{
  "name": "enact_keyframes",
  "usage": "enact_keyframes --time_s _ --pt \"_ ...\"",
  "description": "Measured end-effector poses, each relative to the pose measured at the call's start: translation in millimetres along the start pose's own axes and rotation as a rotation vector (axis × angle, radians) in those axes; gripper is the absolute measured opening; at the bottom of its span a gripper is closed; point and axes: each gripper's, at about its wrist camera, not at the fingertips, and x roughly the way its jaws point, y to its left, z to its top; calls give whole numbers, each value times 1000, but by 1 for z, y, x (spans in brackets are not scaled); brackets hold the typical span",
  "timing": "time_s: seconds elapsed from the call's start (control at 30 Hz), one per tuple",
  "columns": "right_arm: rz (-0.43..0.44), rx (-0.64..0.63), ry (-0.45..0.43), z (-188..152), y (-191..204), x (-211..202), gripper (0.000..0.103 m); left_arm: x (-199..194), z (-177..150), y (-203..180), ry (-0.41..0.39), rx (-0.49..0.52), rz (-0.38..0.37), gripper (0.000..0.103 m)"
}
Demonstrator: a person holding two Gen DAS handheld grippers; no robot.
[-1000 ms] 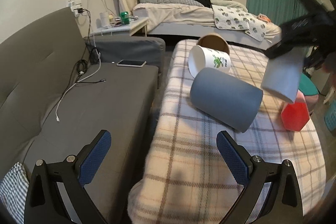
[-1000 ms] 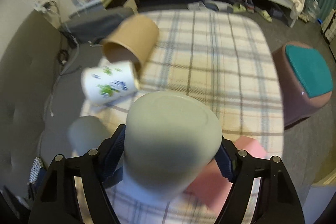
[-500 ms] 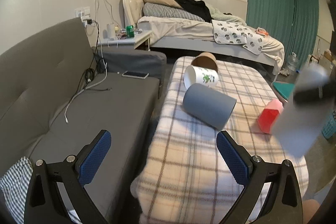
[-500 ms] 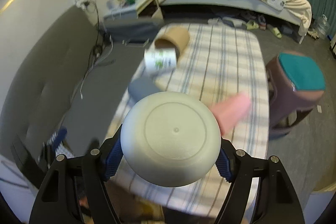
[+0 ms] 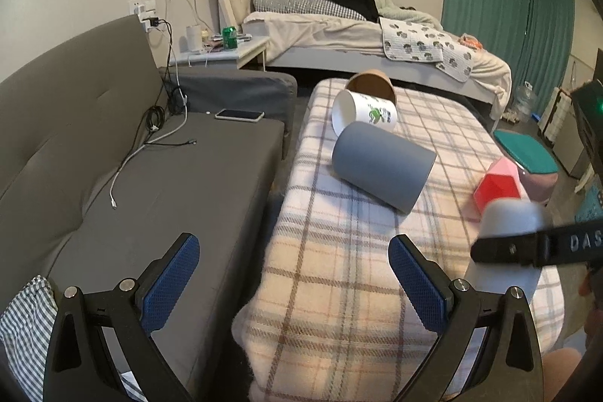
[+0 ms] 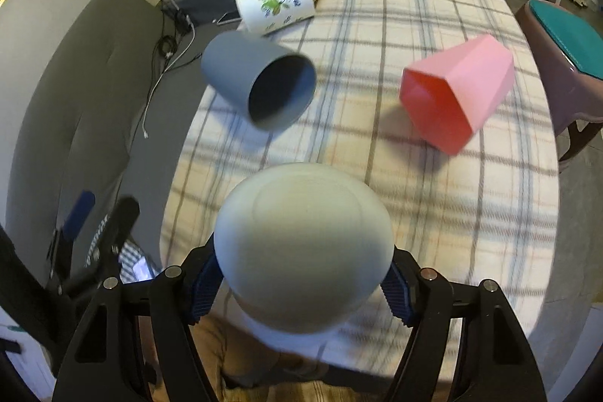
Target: Flip cup upside down
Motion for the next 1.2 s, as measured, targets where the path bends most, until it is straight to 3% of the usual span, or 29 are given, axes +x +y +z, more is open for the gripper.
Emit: enact_keyframes --time_s 0.13,0.27,0.53,0.83,0.97,1.2 --pt "2 19 -25 9 -5 10 72 10 -3 -3 25 11 -5 103" --pt "-61 42 4 12 -14 32 72 17 -6 -7 44 27 -5 103" --pt "-52 41 -39 0 -14 34 72 22 -10 -13 74 37 -7 103" --pt "-77 -8 -200 -14 -16 -17 82 0 -1 -28 66 41 -34 103" --pt "-128 -16 -294 -26 -30 -50 82 -13 5 -45 57 42 -61 103" --pt "-254 -49 -433 -34 -64 -92 82 -12 13 -94 128 65 -112 103"
